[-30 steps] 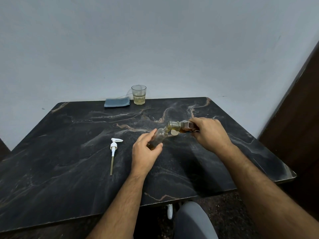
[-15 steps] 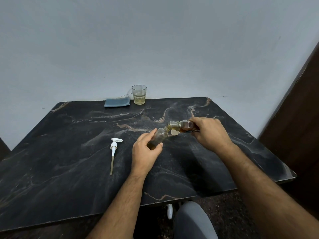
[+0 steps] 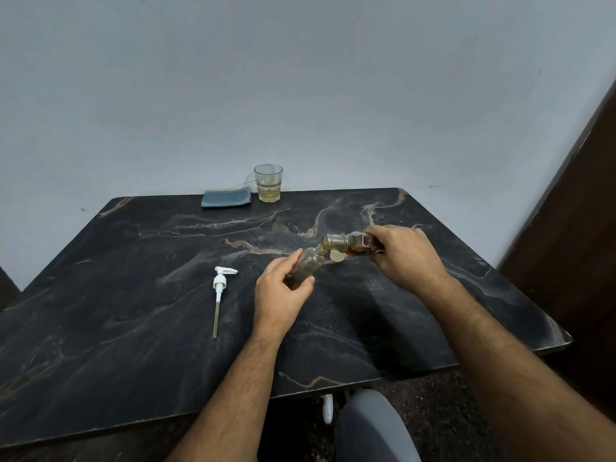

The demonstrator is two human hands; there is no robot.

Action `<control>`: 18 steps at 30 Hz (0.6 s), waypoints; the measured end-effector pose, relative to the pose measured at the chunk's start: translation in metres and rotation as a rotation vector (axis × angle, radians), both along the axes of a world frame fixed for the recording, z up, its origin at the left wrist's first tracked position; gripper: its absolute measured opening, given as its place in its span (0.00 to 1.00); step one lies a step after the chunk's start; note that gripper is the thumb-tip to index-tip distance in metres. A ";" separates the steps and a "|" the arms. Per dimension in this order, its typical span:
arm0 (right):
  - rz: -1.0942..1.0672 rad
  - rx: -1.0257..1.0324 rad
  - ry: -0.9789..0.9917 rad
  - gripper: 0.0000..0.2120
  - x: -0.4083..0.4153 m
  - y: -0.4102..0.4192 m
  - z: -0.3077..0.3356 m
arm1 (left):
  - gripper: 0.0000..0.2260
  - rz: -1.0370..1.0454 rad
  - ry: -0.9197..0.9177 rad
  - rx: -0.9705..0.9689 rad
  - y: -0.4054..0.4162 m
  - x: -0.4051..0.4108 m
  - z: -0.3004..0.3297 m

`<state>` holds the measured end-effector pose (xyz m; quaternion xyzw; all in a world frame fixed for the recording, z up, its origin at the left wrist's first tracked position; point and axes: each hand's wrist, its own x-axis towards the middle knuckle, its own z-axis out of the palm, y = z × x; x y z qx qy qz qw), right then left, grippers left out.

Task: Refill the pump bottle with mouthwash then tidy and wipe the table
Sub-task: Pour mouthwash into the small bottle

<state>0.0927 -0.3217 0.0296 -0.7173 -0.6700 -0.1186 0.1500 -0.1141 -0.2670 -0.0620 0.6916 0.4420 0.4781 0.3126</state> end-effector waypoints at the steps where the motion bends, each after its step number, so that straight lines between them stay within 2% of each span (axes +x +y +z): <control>1: 0.001 0.001 0.001 0.09 0.000 0.000 0.000 | 0.25 0.000 0.002 -0.002 0.000 0.000 0.000; 10: 0.007 0.009 -0.018 0.06 0.001 0.001 0.001 | 0.26 0.004 0.000 0.000 0.001 0.000 -0.001; 18: 0.012 0.004 -0.014 0.07 -0.001 0.000 0.003 | 0.26 0.013 -0.001 0.005 0.002 0.000 -0.002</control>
